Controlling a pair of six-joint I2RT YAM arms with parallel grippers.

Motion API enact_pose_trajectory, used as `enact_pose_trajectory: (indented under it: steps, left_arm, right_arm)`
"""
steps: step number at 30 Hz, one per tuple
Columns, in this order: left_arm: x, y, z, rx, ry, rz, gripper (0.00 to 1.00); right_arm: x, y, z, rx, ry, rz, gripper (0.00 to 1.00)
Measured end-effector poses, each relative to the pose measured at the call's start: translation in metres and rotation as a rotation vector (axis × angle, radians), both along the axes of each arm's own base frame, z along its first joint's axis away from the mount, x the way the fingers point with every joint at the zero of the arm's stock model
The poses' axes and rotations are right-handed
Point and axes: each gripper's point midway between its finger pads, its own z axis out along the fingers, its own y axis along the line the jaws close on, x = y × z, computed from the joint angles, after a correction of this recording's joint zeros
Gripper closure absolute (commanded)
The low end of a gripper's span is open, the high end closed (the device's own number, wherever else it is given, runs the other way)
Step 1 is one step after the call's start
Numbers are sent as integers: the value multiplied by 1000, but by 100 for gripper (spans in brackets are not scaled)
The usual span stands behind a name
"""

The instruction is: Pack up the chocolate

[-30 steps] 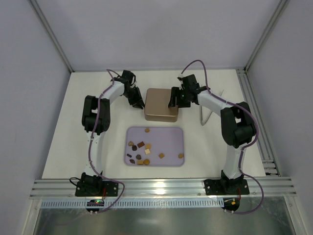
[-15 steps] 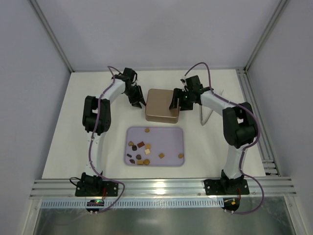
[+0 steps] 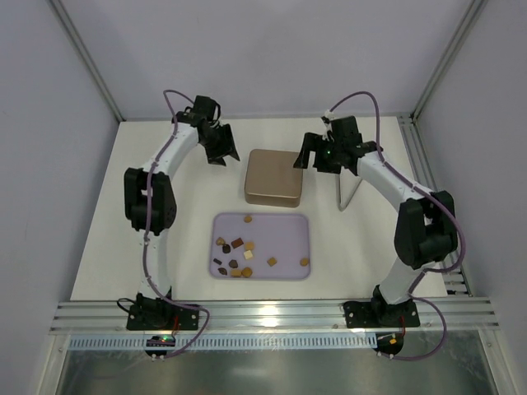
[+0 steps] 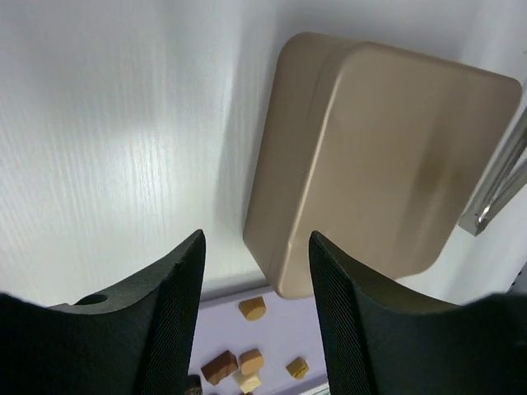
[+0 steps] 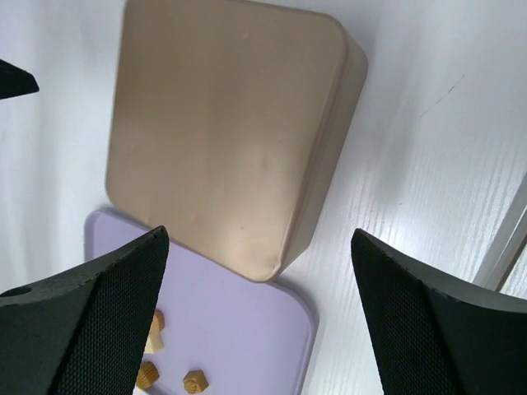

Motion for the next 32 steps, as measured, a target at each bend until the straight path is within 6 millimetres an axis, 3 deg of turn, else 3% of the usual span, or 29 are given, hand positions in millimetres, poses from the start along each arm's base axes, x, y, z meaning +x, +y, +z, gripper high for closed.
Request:
enact_pose_trajectory:
  steps: [2, 9, 15, 18, 23, 32]
  left_arm:
    - [-4, 3, 17, 4, -38, -4, 44]
    - [-49, 16, 80, -9, -161, -18, 43]
    - [-93, 29, 106, -5, -252, -39, 40]
    - [-111, 36, 113, 1, -288, -43, 39]
    - [-135, 43, 124, -4, -342, -51, 39]
    - [-149, 47, 130, -11, -385, -55, 38]
  right_arm:
    - [-3, -2, 18, 10, -40, -5, 0]
    - [-23, -14, 100, 55, -268, -33, 0]
    - [-48, -29, 152, 82, -430, -69, 0]
    - [-57, -38, 158, 74, -462, -98, 0]
    - [-74, -51, 146, 41, -458, -136, 0]
    - [-78, -58, 145, 23, -473, -157, 0]
